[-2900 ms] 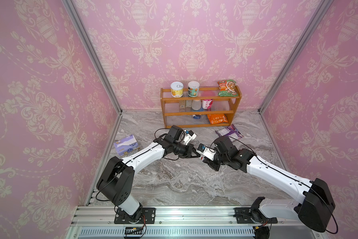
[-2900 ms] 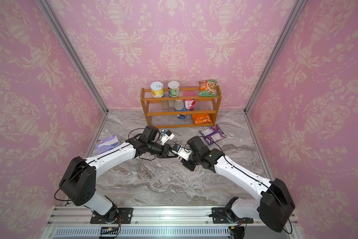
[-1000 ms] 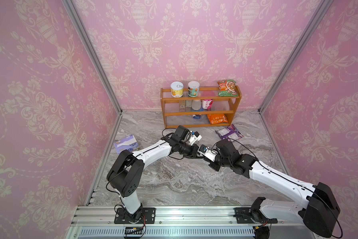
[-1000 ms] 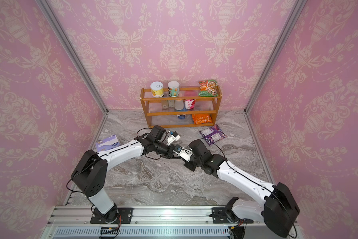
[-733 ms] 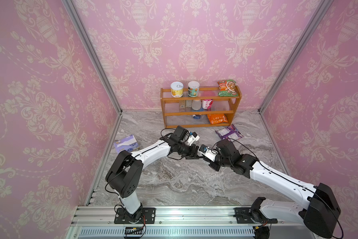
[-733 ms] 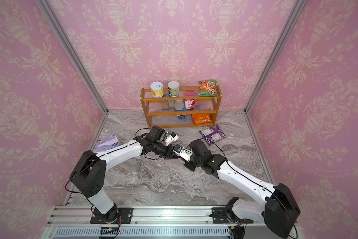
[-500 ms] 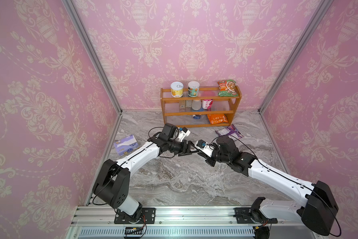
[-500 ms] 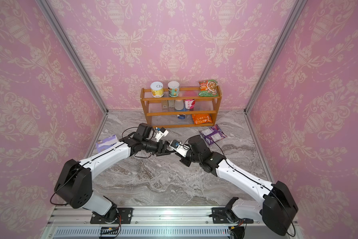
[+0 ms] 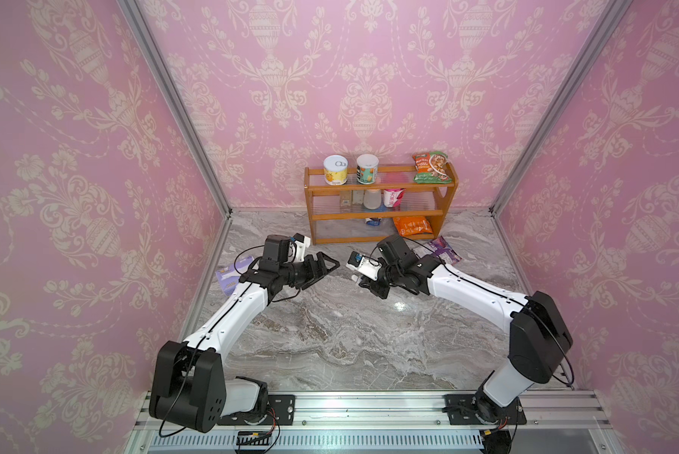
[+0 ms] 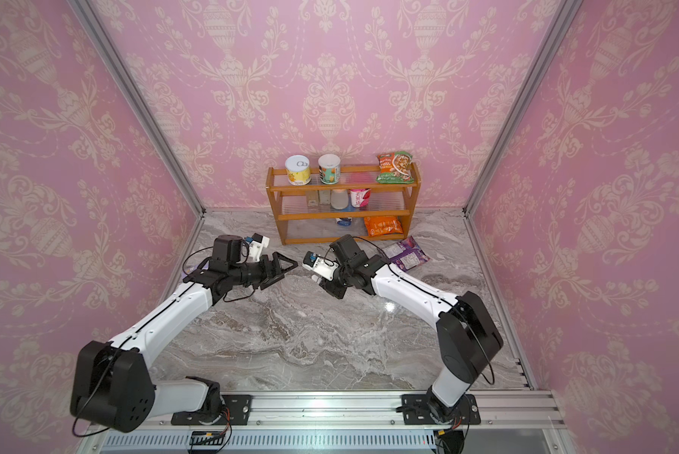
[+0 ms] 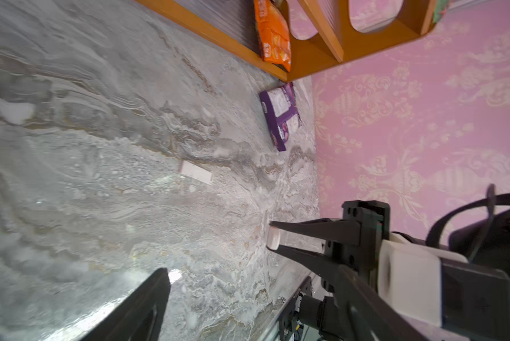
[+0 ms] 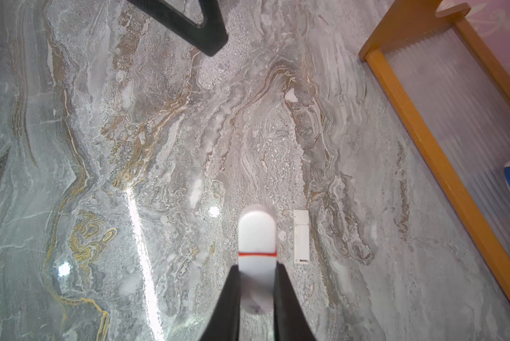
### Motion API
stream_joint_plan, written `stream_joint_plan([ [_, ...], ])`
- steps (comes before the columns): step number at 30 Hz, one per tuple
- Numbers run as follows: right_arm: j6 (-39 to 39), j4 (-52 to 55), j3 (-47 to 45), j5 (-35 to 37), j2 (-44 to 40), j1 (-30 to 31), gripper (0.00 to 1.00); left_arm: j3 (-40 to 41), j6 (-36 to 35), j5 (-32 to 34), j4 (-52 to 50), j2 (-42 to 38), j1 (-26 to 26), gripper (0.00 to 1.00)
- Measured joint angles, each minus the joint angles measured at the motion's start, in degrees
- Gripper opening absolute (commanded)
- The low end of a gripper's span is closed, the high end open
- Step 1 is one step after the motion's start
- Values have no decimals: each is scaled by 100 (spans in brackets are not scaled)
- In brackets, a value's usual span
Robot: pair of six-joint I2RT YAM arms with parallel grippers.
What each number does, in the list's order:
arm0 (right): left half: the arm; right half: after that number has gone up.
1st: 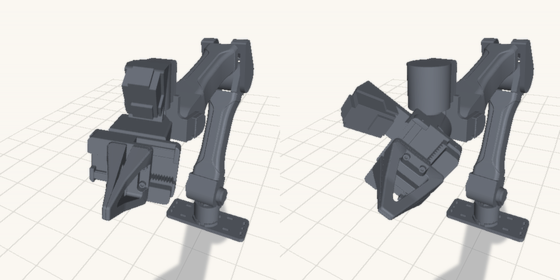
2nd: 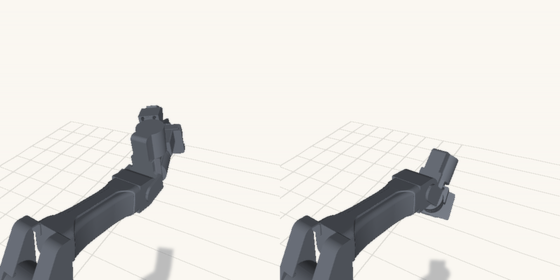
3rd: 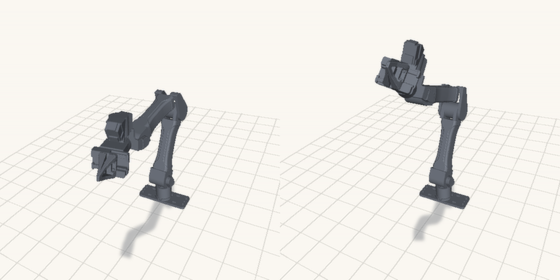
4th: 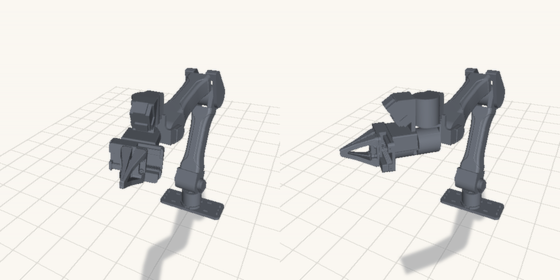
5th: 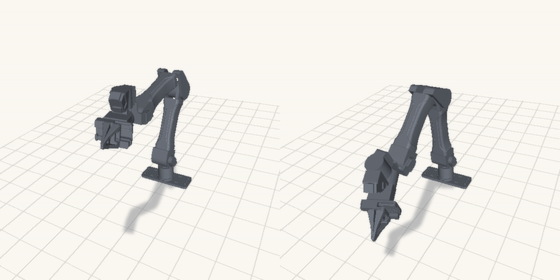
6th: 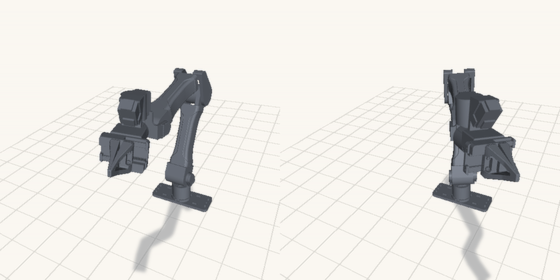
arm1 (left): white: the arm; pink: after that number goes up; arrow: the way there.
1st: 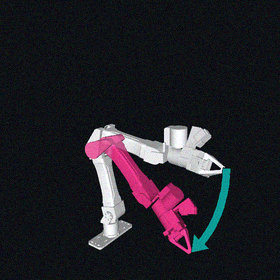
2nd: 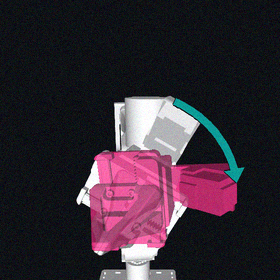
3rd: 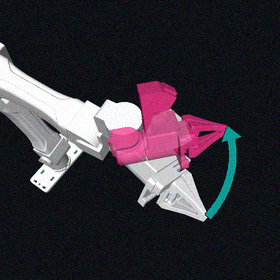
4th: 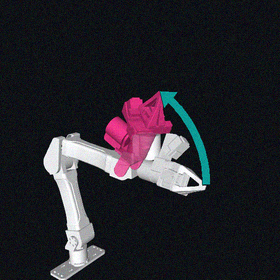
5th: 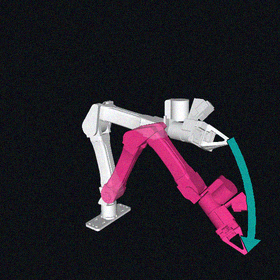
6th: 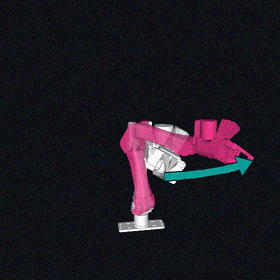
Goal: Close the usb drive cover
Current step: Place the USB drive at the center of the board.
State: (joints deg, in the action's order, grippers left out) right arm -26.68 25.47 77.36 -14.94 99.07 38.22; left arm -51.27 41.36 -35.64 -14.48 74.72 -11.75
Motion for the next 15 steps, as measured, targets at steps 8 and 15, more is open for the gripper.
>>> stream_joint_plan([
  [8,-85,1576,1576,52,1394,2,0,129,9,1456,-485,-236,63,90],
  [15,-96,2465,2103,164,2225,7,0,76,-109,1805,-776,-251,350,90],
])
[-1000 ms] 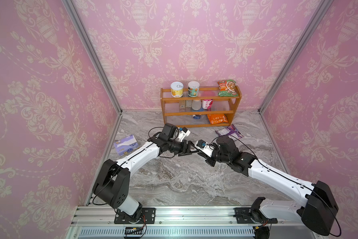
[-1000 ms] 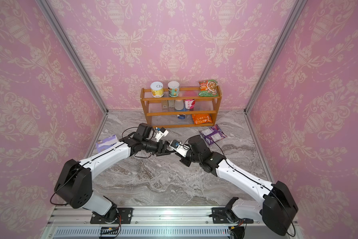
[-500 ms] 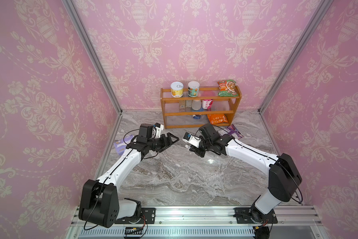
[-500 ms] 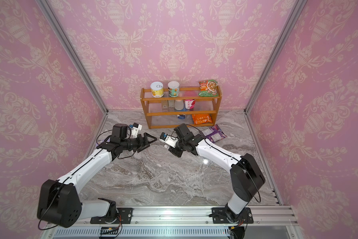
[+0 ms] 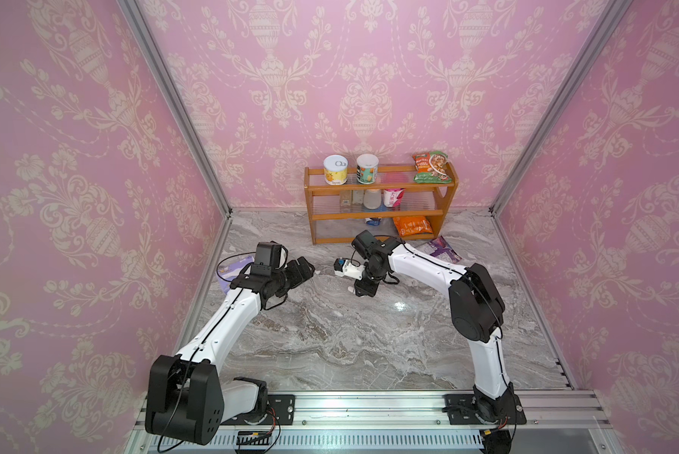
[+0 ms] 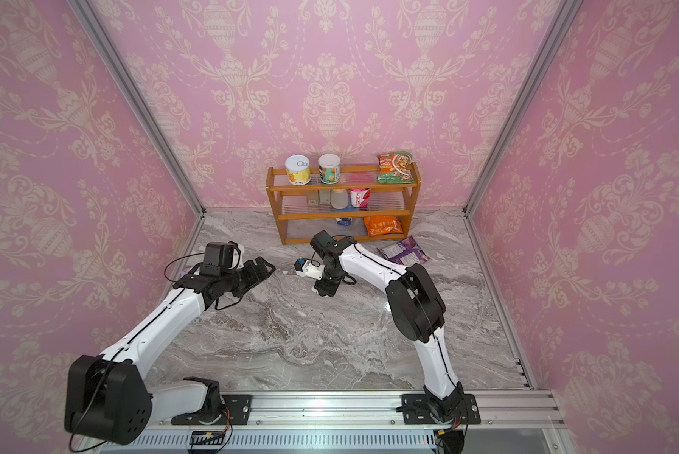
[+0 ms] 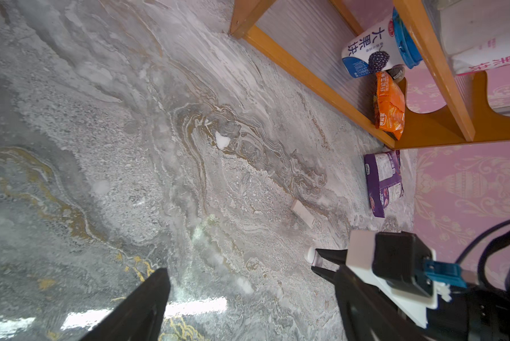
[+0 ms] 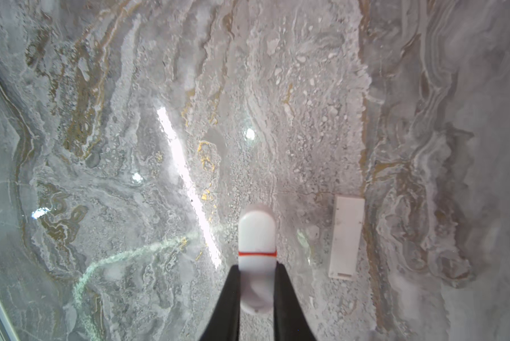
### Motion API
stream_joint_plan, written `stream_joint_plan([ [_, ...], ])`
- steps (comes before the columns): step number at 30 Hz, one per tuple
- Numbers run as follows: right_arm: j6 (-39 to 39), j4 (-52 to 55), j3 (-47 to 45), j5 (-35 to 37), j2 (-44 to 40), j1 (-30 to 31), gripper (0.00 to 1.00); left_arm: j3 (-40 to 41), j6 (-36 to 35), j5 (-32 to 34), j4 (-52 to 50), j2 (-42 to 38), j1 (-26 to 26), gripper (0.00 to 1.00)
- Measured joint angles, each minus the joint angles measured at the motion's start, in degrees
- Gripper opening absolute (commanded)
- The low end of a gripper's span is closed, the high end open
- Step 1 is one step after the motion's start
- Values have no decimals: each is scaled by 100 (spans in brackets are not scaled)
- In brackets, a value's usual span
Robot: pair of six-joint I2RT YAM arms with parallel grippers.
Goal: Close the usb drive cover
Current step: Place the USB drive at the center of the board.
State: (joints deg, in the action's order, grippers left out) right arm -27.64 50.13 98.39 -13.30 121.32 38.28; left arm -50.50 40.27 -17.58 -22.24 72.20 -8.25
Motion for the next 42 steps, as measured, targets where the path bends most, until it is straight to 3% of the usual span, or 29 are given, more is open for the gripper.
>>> stream_joint_plan([
  [17,20,332,468,243,531,39,2,-96,-31,-4,-15,212,63,90],
  [23,24,315,428,358,531,83,31,-221,-31,-4,-17,334,63,90],
  [33,48,142,61,457,297,85,60,-358,-42,118,-179,326,70,91],
  [34,52,52,-72,468,140,79,69,-400,-55,168,-199,319,70,91],
  [35,57,-55,-249,461,-81,61,94,-448,-79,238,-216,297,70,91],
  [36,127,-232,-498,422,-411,24,100,-487,-103,323,-225,273,70,91],
  [39,402,-1080,-1375,236,-1637,-282,100,-540,-321,831,-186,107,74,93],
  [42,1145,-2610,-2577,181,-3145,-1156,100,-374,-605,1832,153,-236,72,99],
])
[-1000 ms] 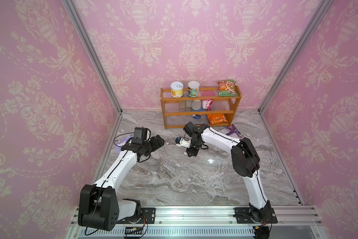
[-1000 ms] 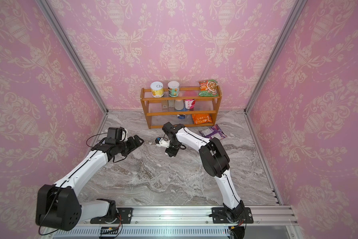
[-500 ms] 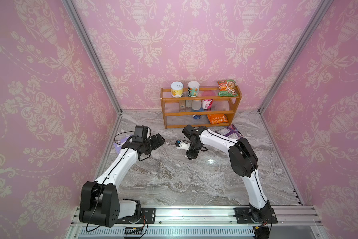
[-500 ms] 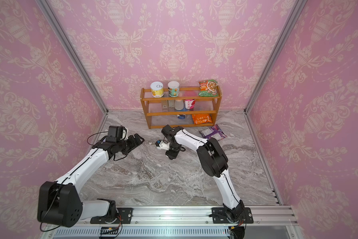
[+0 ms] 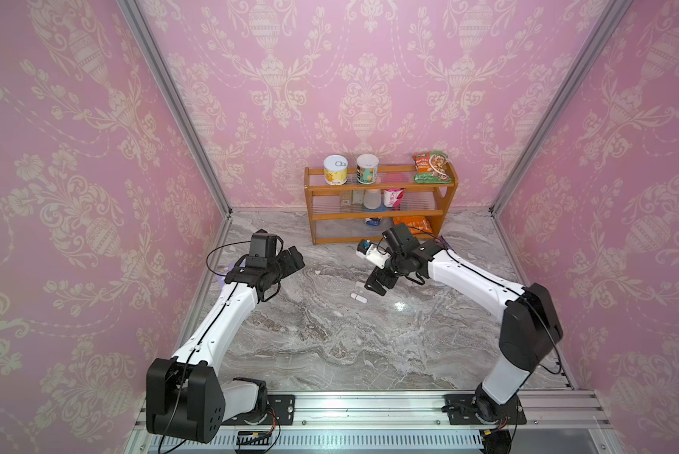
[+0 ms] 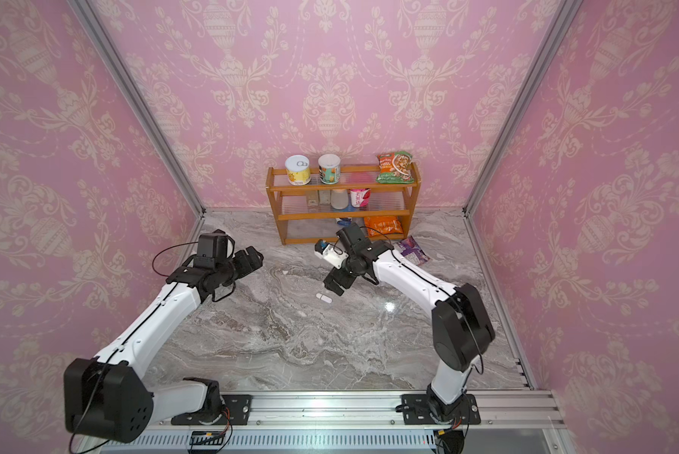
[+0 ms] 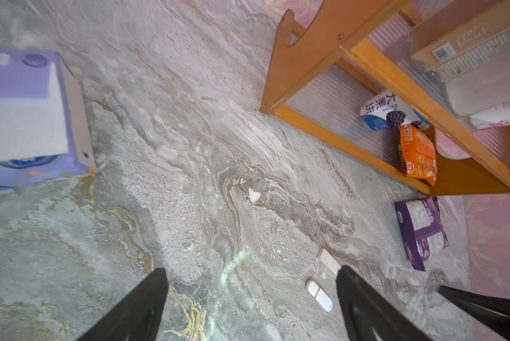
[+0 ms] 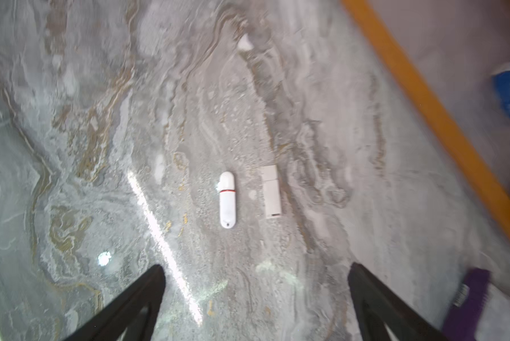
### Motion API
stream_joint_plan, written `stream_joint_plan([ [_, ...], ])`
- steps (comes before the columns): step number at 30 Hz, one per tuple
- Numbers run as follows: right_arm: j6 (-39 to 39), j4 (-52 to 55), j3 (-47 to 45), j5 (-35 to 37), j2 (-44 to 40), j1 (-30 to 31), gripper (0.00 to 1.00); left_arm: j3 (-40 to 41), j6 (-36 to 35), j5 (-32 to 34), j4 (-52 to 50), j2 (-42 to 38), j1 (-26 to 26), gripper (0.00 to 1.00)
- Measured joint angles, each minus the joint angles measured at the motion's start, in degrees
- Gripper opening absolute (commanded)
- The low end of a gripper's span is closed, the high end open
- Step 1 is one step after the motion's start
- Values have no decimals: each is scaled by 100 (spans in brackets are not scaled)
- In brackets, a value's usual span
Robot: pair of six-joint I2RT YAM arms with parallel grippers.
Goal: Close the usb drive cover
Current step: Reset both arms
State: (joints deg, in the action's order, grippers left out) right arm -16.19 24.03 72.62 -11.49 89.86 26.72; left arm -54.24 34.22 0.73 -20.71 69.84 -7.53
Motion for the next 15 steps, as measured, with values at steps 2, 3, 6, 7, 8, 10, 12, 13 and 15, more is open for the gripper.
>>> stream_joint_plan([
  [2,509,-949,-695,144,-723,-750,100,562,-345,732,756,-501,2,99],
  [3,748,-1394,-1029,315,-988,-1141,100,992,-581,1058,1270,-809,2,99],
  [6,1270,-2284,-1781,863,-1228,-1921,100,2179,-1346,1856,2699,-1268,17,99],
  [7,1449,-2511,-2011,1060,-1196,-2122,100,2415,-1589,2100,3003,-1202,26,99],
  [8,1631,-2734,-2260,1237,-1128,-2341,100,2546,-1821,2302,3237,-1014,57,99],
  [10,1849,-3060,-2647,1552,-981,-2645,100,2614,-2225,2579,3591,-509,107,99],
  [12,1934,-3303,-2911,1895,-787,-2844,100,2612,-2518,2763,3960,-2,142,99],
  [13,1952,-3355,-2964,2028,-656,-2894,100,2612,-2610,2813,4122,249,160,99],
  [15,1991,-3467,-2968,2151,-417,-2914,100,2616,-2656,2813,4409,719,251,99],
])
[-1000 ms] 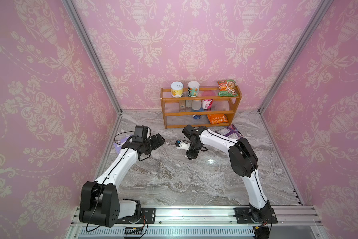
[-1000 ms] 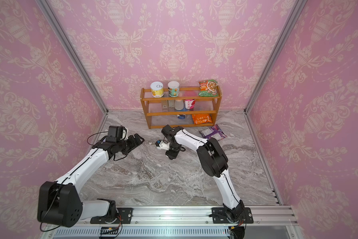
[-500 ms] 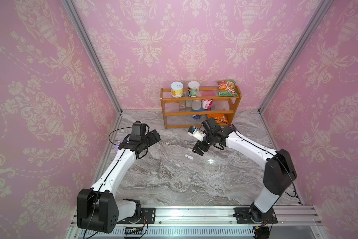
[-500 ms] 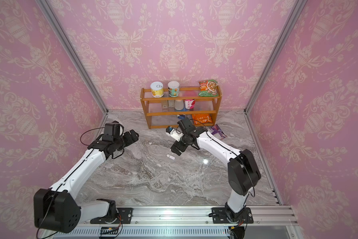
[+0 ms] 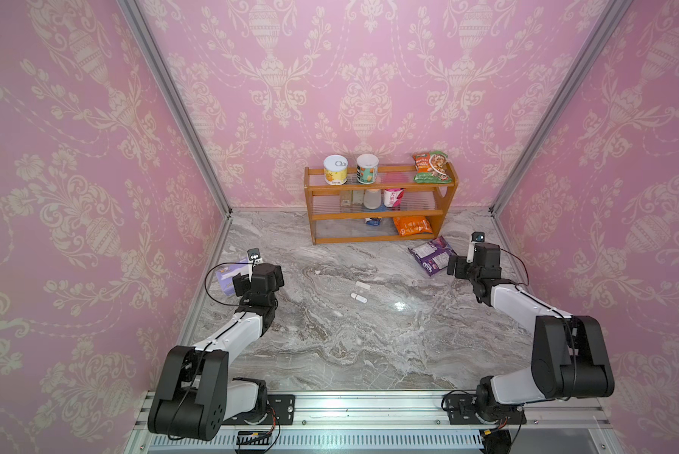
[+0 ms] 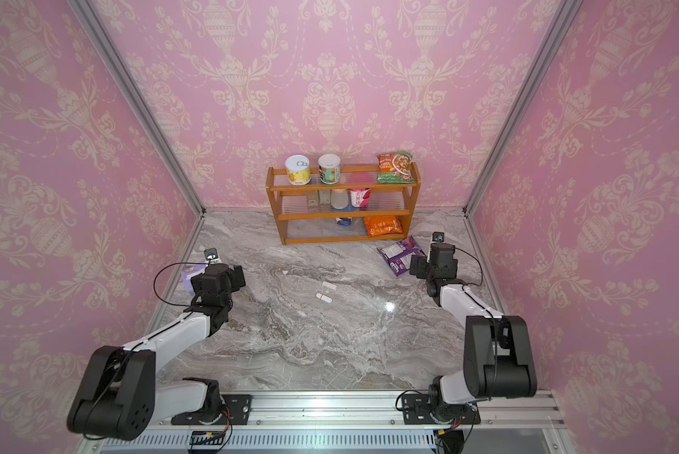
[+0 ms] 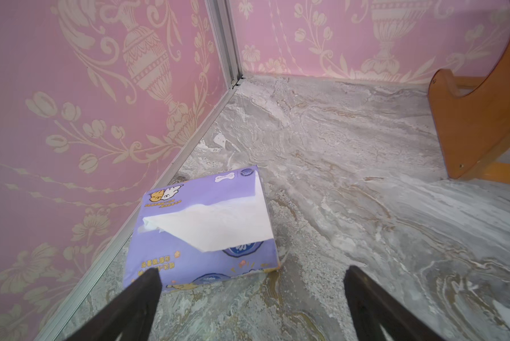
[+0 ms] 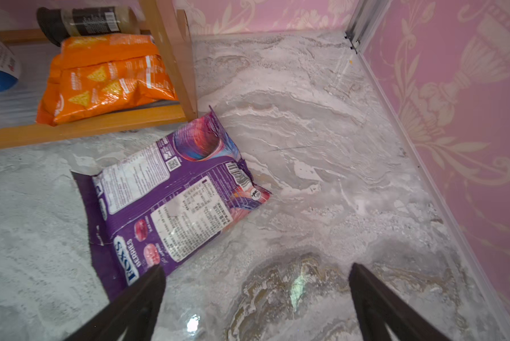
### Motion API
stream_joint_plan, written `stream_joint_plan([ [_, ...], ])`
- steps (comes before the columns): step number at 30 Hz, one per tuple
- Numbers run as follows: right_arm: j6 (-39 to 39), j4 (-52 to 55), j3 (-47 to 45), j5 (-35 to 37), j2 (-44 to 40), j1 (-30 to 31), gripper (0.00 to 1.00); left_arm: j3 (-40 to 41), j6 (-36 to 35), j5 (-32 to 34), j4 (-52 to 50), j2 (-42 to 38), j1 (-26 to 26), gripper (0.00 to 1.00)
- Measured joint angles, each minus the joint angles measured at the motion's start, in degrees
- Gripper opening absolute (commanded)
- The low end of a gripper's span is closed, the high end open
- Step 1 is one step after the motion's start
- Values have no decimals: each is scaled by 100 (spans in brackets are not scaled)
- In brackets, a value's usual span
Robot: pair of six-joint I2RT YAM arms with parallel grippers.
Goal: Close the usb drive cover
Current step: Reset both arms
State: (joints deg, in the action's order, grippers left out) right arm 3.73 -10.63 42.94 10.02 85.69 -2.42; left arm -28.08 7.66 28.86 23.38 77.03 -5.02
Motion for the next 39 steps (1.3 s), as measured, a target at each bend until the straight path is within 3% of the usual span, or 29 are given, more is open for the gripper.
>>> stream_joint_plan([
  [6,-39,-857,-70,197,74,59,100,26,-107,0,874,1099,160,99],
  [9,-70,-1222,-219,225,9,59,100,26,-151,-26,1010,1226,160,100],
  [15,-94,-1847,-1178,442,-719,109,100,767,-378,-409,2275,1058,146,99],
  [18,-221,-3115,-2033,455,-994,122,100,1143,-555,-704,3032,1366,140,99],
  [21,-212,-4922,-2629,409,-142,109,100,1049,-597,-935,2918,1486,160,99],
  [24,-391,-5418,-2494,236,890,249,100,874,-610,-1119,2922,1482,197,99],
  [28,-586,-6129,-2238,208,1283,566,100,811,-616,-1231,2944,1478,223,99],
  [31,-675,-6225,-2277,306,772,557,100,811,-619,-1274,2929,1475,223,99],
  [36,-516,-4542,-2140,275,-1528,-39,100,809,-632,-1333,2929,1475,223,99],
  [39,-295,-4183,-2103,149,-1967,-352,100,809,-632,-1344,2929,1475,223,99],
])
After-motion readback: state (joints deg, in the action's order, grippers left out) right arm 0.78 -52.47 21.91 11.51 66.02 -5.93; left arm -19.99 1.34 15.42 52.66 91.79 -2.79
